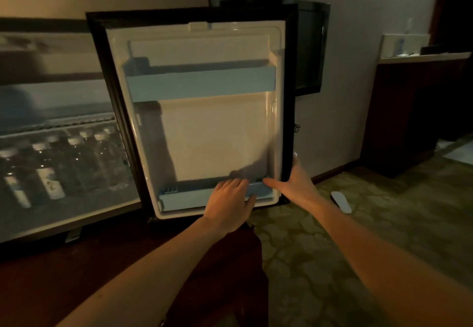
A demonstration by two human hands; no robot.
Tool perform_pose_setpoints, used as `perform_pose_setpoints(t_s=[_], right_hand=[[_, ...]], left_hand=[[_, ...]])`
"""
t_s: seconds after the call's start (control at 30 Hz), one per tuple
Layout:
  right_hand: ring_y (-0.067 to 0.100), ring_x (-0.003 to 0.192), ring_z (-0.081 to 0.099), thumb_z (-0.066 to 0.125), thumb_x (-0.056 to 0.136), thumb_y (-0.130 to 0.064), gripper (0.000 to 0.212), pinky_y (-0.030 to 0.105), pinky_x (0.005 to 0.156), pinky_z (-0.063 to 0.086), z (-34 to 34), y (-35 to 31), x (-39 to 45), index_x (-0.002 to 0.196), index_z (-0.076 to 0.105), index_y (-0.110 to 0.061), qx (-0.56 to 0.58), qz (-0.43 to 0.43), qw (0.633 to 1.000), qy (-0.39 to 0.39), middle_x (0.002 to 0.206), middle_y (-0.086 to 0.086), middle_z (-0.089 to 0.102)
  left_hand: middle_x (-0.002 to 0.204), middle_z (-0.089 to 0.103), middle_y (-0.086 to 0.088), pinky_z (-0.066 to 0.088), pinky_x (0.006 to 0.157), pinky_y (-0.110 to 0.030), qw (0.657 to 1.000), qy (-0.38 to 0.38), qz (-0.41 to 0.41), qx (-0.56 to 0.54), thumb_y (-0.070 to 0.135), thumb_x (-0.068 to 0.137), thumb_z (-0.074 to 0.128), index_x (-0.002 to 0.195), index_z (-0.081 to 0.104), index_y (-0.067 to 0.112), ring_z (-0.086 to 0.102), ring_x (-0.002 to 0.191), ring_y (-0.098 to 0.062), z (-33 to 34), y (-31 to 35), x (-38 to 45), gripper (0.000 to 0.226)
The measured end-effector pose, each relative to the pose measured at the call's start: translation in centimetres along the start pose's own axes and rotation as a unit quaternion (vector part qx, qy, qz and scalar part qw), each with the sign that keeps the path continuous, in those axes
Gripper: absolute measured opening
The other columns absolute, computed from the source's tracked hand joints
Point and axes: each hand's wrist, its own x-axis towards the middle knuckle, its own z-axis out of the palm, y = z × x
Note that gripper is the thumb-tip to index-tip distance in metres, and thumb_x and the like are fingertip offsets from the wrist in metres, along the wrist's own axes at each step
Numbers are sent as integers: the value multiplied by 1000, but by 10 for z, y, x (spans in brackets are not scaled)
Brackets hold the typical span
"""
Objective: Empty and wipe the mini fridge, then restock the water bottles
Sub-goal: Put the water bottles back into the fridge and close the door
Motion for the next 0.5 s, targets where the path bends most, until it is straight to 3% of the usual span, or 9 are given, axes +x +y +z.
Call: perform_pose_setpoints(t_s=[0.1,0.33,0.5], right_hand=[[16,125,51,86,70,-37,102,31,103,43,0,-1,-3,149,25,-21,8,-4,1000,4,139,-2,51],[22,137,39,77,73,-54,110,38,110,36,-15,-7,-34,155,13,-18,8,3,1000,3,152,3,37],[21,124,51,51,75,-76,94,41,103,43,-29,-20,-67,149,34,-19,48,-12,999,6,142,4,49]], left_hand=[[119,60,0,34,101,-31,1000,5,3,-2,42,100,43,122,54,18,53,116,-20,0,0,-3,34],[119,60,0,33,104,-33,1000,-1,-15,5,54,99,38,122,55,17,52,117,-22,-7,9,-20,47],[104,62,3,40,94,-35,999,-3,-30,-20,70,94,29,103,57,24,57,101,-17,-27,22,-41,55]])
